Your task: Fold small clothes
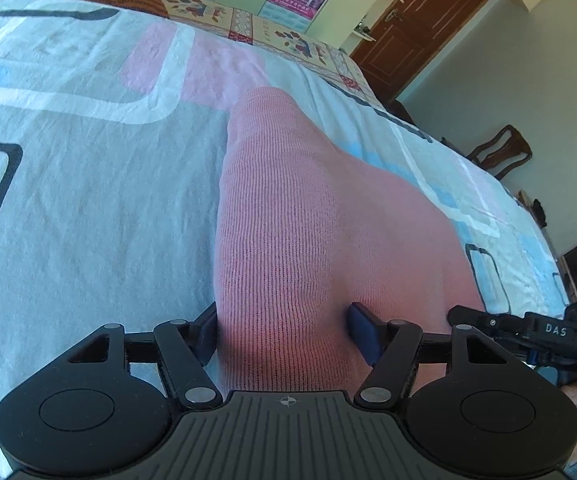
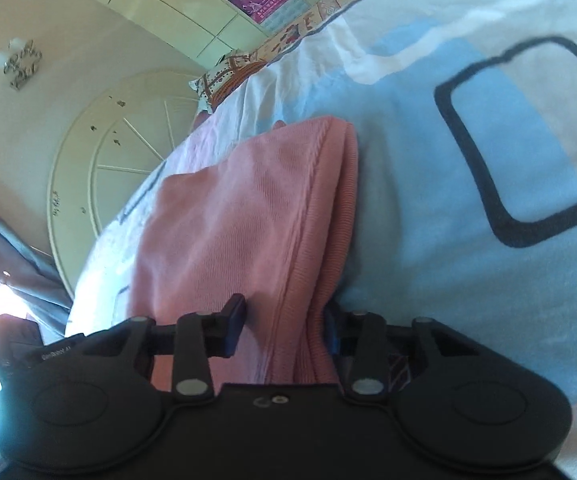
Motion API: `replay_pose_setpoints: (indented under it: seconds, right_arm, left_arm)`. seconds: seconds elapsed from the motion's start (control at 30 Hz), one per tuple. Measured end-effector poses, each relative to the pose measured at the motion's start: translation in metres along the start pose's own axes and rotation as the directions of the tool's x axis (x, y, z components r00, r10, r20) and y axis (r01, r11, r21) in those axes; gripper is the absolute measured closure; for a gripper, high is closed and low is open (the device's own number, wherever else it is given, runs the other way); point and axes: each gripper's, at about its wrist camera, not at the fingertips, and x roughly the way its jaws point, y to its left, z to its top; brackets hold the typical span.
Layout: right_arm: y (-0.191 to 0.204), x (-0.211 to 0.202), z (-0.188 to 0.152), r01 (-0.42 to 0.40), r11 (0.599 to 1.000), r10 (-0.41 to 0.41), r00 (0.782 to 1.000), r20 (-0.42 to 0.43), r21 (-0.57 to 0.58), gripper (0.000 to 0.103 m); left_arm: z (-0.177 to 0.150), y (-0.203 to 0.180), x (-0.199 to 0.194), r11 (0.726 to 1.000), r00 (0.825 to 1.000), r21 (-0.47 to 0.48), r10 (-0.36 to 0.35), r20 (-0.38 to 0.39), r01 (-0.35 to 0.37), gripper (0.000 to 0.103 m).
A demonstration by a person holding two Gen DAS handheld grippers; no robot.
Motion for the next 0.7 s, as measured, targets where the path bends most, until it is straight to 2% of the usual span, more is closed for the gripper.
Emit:
replay_pose_setpoints:
  seconds: [0.07,0.13,0.17,0.2,0.23,0.3,0.43,0.7]
  right_arm:
    - [0.007,0.003,0.001,0.009,1.0,-0.008,1.0,0.005,-0.017,0.047]
    - [0.014,0.007,0.001,0.031,0.999,-0.03,0.999,0.017,-0.043,0.045]
    - [0.015,0.009,0.001,0.036,0.998,-0.035,0.999,0.024,-0.048,0.052]
    - [0.016,0.01,0.002,0.046,0.998,-0.045,0.999,0.027,-0.045,0.064]
    - [0.015,0.012,0.003,0.052,0.998,-0.052,0.999,0.008,-0.041,0.083]
    - [0.02,0.012,0.001,0.071,0.996,-0.071,0.997,0.01,-0.051,0.084]
    - [0.054,0.006,-0.005,0.166,0.969,-0.157,0.986,0.061,-0.183,0.085]
    - [0.12,-0.007,-0.013,0.24,0.9,-0.198,0.969,0.149,-0.364,0.085]
  left_arm:
    - [0.001,-0.007,0.0,1.0,1.0,0.024,0.013,0.006,-0.014,0.044]
    - [0.002,-0.01,-0.002,0.999,1.0,0.038,0.015,0.011,-0.016,0.051]
    - [0.002,-0.011,-0.004,0.999,1.0,0.042,0.017,0.012,-0.017,0.052]
    - [0.002,-0.012,-0.005,0.999,1.0,0.047,0.018,0.013,-0.018,0.055]
    - [0.002,-0.012,-0.007,0.998,1.0,0.053,0.019,0.016,-0.02,0.057]
    - [0.002,-0.016,-0.009,0.997,0.999,0.075,0.029,0.027,-0.031,0.062]
    - [0.001,-0.03,-0.018,0.986,0.996,0.151,0.059,0.064,-0.068,0.069]
    - [0.005,-0.027,-0.054,0.984,0.992,0.178,0.012,0.124,-0.034,0.071]
